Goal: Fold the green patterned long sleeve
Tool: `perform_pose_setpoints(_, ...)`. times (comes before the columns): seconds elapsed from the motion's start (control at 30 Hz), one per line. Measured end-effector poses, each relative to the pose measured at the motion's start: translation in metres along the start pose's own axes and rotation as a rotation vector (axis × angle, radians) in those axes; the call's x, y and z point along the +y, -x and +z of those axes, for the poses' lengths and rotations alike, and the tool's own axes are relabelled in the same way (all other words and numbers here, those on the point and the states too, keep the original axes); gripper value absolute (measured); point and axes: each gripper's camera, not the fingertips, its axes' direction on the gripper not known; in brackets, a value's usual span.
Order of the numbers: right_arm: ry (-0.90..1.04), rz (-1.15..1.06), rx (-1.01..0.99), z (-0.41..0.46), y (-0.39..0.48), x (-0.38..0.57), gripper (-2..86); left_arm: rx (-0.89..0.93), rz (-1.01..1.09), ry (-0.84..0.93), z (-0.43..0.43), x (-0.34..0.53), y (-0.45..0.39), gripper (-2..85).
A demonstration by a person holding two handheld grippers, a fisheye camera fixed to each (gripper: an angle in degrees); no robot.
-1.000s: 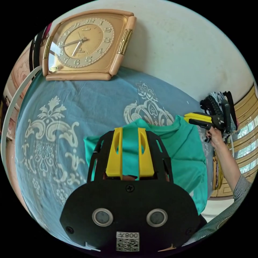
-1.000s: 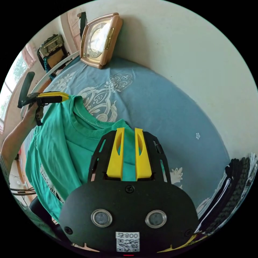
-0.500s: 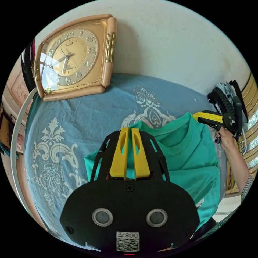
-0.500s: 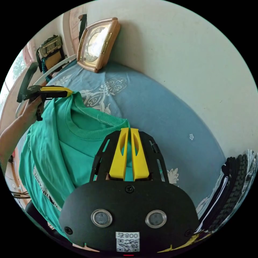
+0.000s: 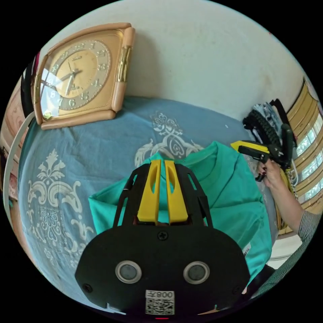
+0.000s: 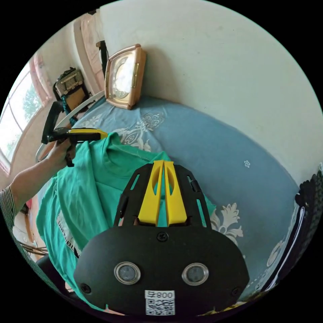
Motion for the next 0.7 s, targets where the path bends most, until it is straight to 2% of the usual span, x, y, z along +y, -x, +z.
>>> perform_pose_setpoints(0.03, 0.066, -0.012, 0.025, 0.010, 0.003, 0.006, 0.0, -0.056, 0.000, 0.068, 0.014, -0.003, -0.005, 0.8)
perform_pose_setpoints(0.1, 0.176, -0.014, 0.090, 0.030, 0.003, 0.014, -0.1, -0.086, -0.003, 0.060, 0.013, -0.006, -0.009, 0.5)
perform_pose_setpoints(0.13, 0.118, -0.013, 0.081, 0.023, 0.002, 0.020, 0.0, -0.076, -0.025, 0.083, 0.009, -0.012, -0.008, 0.4)
perform_pose_setpoints(0.2, 0.156, 0.020, 0.050, 0.017, -0.005, 0.024, 0.1, -0.067, -0.025, 0.060, -0.009, -0.016, -0.008, 0.3)
perform_pose_setpoints(0.3, 0.075, 0.054, 0.081, -0.018, -0.012, 0.045, 0.1, 0.003, -0.025, -0.049, -0.069, -0.005, -0.009, 0.3)
perform_pose_setpoints(0.37, 0.009, 0.093, 0.011, -0.058, -0.019, 0.079, 0.1, 0.093, -0.014, -0.100, -0.118, 0.030, -0.009, 0.3)
perform_pose_setpoints(0.5, -0.020, 0.178, -0.068, -0.117, -0.027, 0.163, 0.1, 0.162, -0.060, -0.064, -0.186, 0.118, 0.001, 0.3)
perform_pose_setpoints(0.7, 0.122, 0.414, -0.144, -0.197, -0.023, 0.331, 0.1, 0.214, -0.352, 0.028, -0.310, 0.299, 0.026, 0.4)
